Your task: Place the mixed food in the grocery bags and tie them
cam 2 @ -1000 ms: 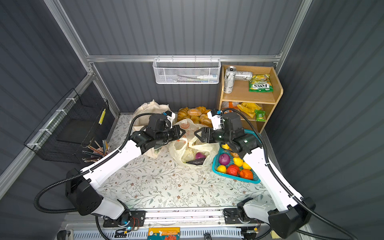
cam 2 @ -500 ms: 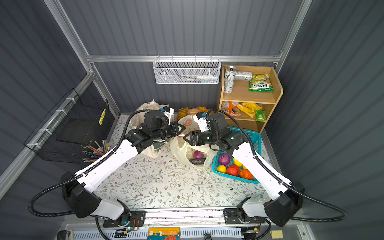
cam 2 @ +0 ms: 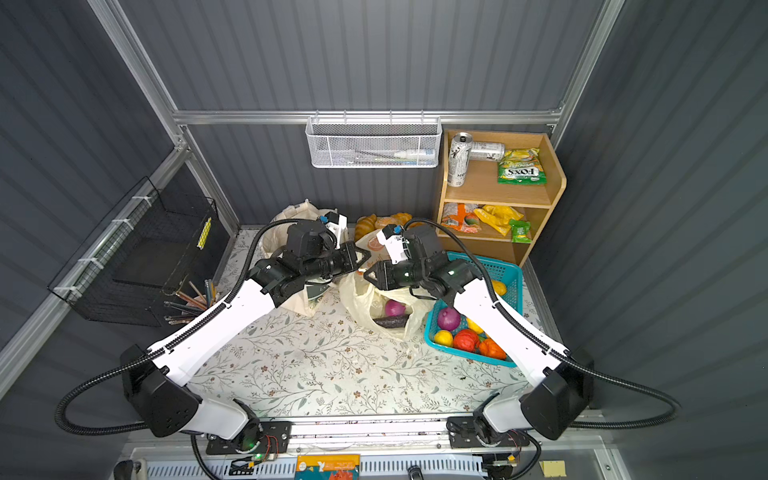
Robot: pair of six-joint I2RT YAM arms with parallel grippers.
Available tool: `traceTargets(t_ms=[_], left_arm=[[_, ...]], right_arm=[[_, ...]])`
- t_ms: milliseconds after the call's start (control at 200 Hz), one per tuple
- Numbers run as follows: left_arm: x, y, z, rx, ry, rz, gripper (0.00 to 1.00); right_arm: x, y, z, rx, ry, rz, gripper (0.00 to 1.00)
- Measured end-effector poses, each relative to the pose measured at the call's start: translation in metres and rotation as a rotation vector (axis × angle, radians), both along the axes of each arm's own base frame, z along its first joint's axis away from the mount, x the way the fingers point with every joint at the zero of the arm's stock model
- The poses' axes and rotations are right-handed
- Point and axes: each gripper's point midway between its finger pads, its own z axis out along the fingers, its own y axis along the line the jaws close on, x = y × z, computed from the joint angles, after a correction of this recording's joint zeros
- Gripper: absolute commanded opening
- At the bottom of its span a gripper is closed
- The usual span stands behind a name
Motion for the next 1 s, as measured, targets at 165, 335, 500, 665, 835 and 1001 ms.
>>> traceTargets(t_ms=[165,335,500,665,835,1001], left_arm=[[0.017,0.024,0.004,0.000,-0.018,0.042,0.83],[0.034,0.088,0.043,0.002,-0.158,0.138,0.99],[0.013,0.098,0.076,0.016,-0.312,0.079,1.00],[0.004,0.089,0.064,0.077,-0.381,-0.023,1.00],[0.009,0.068,0.049,0.121,-0.450,-0.173,1.00],[0.006,0.036,0.046,0.095,-0.513,-0.318,1.00]], right_arm=[[0.004,-0.003,0.005,-0.001,-0.010,-0.021,0.00],[0.011,-0.007,0.040,0.026,-0.077,-0.037,0.00],[0.013,-0.010,0.072,0.051,-0.132,-0.042,0.00],[0.009,-0.012,0.081,0.043,-0.141,-0.034,0.00],[0.006,-0.014,0.096,0.032,-0.173,-0.019,0.00],[0.009,-0.012,0.091,0.019,-0.163,-0.015,0.00]])
